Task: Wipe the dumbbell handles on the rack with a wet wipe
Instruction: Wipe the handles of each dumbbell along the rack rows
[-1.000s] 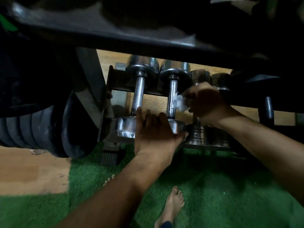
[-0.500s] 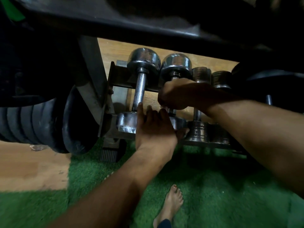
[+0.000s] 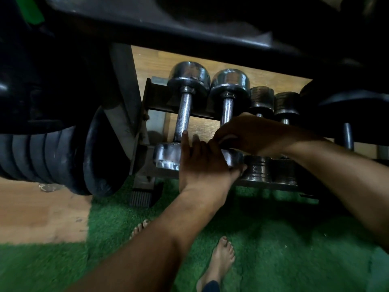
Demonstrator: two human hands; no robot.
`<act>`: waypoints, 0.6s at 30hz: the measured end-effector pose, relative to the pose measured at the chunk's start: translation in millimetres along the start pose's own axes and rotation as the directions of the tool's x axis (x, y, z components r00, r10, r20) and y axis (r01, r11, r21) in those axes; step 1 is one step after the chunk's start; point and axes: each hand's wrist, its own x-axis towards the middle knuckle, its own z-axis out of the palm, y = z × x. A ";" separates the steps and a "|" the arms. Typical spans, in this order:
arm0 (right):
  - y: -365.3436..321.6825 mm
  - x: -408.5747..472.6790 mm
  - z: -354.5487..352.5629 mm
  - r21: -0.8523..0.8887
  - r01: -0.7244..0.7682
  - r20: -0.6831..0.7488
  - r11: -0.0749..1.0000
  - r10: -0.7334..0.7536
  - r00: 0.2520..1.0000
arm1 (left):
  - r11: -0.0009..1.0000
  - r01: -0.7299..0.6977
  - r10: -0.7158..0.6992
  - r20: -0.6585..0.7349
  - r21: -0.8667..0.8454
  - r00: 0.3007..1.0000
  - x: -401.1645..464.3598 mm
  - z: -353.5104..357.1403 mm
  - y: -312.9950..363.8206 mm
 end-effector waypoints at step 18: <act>42.1 -82.8 22.6 0.565 -0.150 -0.391 0.812 0.423 0.817 | 0.995 0.063 -0.056 -0.091 0.076 0.994 -8.9 10.3 6.7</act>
